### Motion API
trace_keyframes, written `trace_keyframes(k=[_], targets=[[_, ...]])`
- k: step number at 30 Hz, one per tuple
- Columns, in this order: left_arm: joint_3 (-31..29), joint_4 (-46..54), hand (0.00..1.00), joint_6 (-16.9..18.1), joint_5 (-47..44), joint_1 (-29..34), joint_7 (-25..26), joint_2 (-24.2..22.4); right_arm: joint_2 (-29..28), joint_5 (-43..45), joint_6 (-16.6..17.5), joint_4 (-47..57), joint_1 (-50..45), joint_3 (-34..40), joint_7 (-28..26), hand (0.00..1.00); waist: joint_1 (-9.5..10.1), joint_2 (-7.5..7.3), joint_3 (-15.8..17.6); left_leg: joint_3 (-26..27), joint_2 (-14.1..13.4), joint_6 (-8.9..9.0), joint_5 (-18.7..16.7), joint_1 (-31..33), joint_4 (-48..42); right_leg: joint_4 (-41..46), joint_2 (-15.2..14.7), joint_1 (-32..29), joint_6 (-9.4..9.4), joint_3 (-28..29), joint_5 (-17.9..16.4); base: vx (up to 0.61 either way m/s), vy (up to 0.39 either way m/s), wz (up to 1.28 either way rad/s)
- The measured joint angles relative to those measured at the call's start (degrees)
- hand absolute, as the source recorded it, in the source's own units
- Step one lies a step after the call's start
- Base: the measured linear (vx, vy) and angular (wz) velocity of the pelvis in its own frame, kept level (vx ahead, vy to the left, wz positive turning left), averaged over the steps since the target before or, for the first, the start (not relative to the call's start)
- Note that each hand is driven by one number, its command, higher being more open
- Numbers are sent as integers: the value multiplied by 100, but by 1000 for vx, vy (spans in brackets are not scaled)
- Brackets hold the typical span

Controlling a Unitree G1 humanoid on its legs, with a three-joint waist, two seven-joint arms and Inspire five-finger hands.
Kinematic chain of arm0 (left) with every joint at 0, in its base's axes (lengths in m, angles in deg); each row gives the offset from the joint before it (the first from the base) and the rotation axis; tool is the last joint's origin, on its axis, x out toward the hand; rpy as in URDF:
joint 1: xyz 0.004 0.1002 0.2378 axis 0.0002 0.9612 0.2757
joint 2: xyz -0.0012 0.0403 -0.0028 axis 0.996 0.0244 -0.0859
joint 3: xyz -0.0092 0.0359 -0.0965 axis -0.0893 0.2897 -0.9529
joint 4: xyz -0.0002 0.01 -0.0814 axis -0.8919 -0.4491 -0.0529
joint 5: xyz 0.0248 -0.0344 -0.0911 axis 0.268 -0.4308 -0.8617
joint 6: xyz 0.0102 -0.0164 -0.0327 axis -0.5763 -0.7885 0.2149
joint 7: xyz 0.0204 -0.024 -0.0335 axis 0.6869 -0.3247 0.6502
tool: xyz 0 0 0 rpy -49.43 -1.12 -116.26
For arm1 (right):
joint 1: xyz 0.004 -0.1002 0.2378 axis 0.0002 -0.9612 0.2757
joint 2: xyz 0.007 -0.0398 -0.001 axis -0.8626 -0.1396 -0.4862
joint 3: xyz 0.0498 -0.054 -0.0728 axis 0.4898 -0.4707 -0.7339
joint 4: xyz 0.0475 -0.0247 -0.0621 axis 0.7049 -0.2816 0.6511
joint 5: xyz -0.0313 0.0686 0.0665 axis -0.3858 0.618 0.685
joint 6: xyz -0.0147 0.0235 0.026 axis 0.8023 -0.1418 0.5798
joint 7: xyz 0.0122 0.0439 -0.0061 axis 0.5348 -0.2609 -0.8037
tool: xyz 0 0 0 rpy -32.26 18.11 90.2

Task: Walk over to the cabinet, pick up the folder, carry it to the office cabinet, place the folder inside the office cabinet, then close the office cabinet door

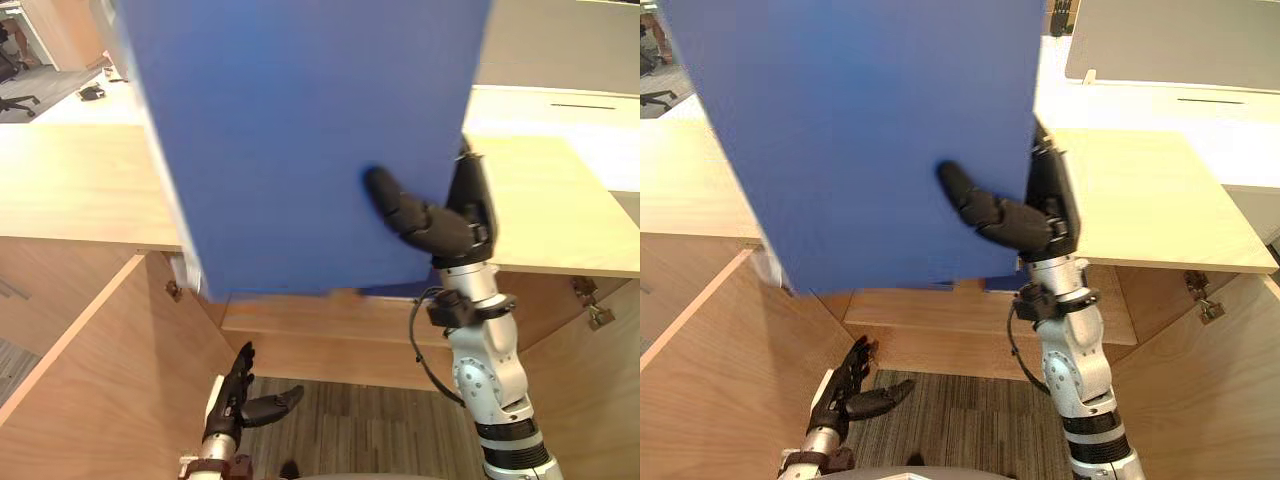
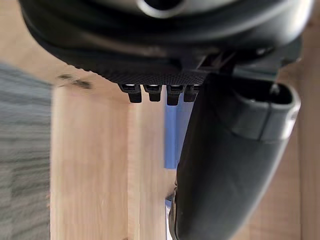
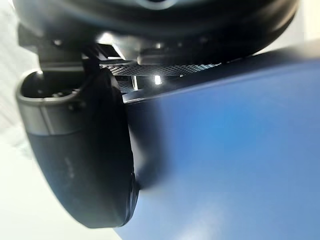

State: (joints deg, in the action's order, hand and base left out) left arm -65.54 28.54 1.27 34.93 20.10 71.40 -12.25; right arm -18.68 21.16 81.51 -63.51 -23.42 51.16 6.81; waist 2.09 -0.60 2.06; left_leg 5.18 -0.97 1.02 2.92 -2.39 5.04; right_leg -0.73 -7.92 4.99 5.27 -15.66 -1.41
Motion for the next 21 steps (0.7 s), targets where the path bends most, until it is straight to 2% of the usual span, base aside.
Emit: trace_keyframes(k=[5,7,9,10,13,17,19,21], targets=[[-212,-1246,100,-24,167,-372,245,108,230,7,-12,-232,-40,-604,-40,0,-2,-61,184,170,-29,1,-1,97,-4,140,4,-252,-2,172,0,-26,3,-19],[-172,-1717,100,-107,188,-536,321,132,396,-152,-23,-451,-5,-981,-77,0,-1,-101,472,250,-48,7,-25,336,-166,345,-22,-554,-24,298,-14,-71,15,-18],[-137,-1953,100,-142,186,-714,370,143,442,-606,154,-529,171,-1081,-99,0,-8,-106,727,257,-56,-16,-127,673,-520,549,-58,-828,-47,321,-30,-111,13,-5],[-123,-2085,100,-156,182,-957,410,234,552,-882,213,-532,567,-1232,-99,0,-12,-73,992,263,-107,-27,-311,1106,-1069,800,-75,-1130,-80,337,-61,-154,4,-4],[-81,-2449,100,-133,179,-1479,585,366,589,-1394,234,-1038,1066,-1629,36,0,28,15,1449,228,-218,-33,-610,1871,-2022,1467,-78,-1745,-115,350,-251,-195,1,2],[-34,-2737,100,-142,141,-2084,637,390,586,-2191,-38,-2114,1398,-1693,322,0,165,95,1944,154,-275,-23,-730,2846,-2691,2344,-202,-2773,-163,350,-484,-193,15,11],[-42,-2800,100,-143,-31,-2294,642,403,667,-2453,-254,-2432,1591,-1708,381,0,200,152,2275,149,-278,-31,-730,3133,-2895,2615,-241,-3096,-182,379,-524,-202,31,2],[-67,-2925,100,-139,-403,-2500,692,385,601,-2513,-478,-2928,1742,-1592,646,0,206,191,2317,146,-285,-52,-742,3693,-3191,2973,-294,-3694,-204,420,-577,-126,24,1]])
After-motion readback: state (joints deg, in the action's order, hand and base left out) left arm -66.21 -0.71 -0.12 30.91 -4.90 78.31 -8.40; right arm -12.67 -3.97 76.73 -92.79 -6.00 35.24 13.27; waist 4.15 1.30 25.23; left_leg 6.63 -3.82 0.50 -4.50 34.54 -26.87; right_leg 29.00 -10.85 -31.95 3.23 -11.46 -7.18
